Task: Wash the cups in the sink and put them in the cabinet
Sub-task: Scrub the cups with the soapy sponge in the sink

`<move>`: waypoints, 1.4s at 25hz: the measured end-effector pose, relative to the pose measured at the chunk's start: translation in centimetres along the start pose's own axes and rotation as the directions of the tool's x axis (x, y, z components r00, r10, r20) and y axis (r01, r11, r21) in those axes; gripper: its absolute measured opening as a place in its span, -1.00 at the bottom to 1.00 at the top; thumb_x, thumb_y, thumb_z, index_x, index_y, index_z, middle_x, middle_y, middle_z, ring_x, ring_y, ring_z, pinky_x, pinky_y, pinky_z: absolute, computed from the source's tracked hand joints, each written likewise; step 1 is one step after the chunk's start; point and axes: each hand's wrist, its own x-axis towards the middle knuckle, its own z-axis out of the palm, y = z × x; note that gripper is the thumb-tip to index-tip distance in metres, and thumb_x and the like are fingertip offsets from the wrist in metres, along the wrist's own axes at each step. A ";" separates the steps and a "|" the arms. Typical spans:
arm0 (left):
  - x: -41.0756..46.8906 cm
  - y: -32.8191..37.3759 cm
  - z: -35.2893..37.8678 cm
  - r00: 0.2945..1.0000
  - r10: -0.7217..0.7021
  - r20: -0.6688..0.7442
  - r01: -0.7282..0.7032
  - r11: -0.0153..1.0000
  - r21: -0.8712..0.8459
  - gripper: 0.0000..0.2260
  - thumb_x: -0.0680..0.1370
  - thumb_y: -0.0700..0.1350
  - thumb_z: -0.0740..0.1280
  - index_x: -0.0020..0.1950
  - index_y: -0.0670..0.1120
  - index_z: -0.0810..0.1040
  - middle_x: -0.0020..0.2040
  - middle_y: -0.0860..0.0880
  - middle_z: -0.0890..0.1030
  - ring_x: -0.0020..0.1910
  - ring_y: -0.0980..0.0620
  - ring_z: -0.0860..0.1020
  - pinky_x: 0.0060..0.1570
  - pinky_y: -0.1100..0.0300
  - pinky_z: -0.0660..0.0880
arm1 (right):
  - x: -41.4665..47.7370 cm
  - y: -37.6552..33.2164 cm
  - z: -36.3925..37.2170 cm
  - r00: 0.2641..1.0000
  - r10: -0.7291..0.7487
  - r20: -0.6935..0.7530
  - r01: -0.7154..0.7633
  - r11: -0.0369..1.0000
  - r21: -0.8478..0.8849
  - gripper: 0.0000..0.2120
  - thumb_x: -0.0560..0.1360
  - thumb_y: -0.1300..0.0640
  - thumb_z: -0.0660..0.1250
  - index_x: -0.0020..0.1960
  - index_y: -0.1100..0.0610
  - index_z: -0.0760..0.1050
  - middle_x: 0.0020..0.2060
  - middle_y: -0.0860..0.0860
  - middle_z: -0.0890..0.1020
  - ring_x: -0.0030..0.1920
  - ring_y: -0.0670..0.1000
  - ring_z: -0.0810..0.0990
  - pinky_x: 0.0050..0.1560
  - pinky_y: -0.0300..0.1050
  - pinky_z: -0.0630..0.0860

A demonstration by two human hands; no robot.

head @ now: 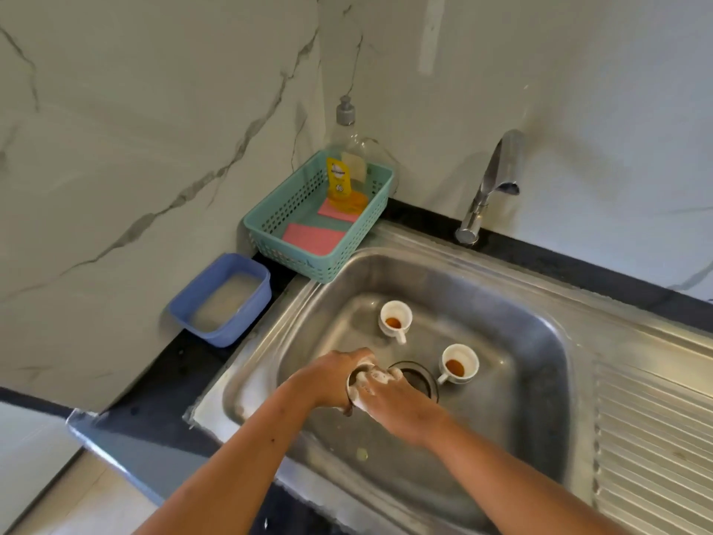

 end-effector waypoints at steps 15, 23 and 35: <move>2.9 -2.5 3.3 0.945 -0.233 0.230 0.183 0.959 0.218 -0.29 0.31 -0.15 0.54 0.38 0.07 0.31 0.23 -0.10 0.52 0.15 -0.13 0.53 0.07 0.04 0.51 | 3.7 -1.6 4.8 0.956 0.077 0.284 -0.165 0.940 0.299 -0.49 0.58 0.21 0.17 0.49 0.21 0.11 0.43 0.24 0.24 0.40 0.23 0.32 0.27 0.09 0.43; 3.1 -2.3 1.8 0.917 -0.331 0.223 0.216 0.881 0.420 -0.47 0.50 -0.20 0.35 0.43 0.05 0.31 0.28 -0.08 0.49 0.20 -0.11 0.52 0.04 0.08 0.46 | 0.6 0.9 3.0 0.950 0.311 0.038 -0.258 0.706 0.659 -0.86 0.53 0.23 0.27 0.08 0.10 0.49 0.01 -0.05 0.48 0.06 -0.09 0.45 0.08 -0.19 0.37; 7.8 4.2 2.8 0.959 -0.163 0.231 0.124 0.977 0.176 -0.59 0.50 -0.13 0.35 0.34 0.05 0.44 0.25 -0.04 0.52 0.18 -0.06 0.52 0.18 0.06 0.47 | -7.4 11.2 3.4 0.684 0.728 0.041 -0.690 0.628 0.360 -0.72 0.50 0.34 0.15 0.12 0.05 0.43 -0.15 0.11 0.60 -0.10 0.15 0.61 -0.09 -0.07 0.48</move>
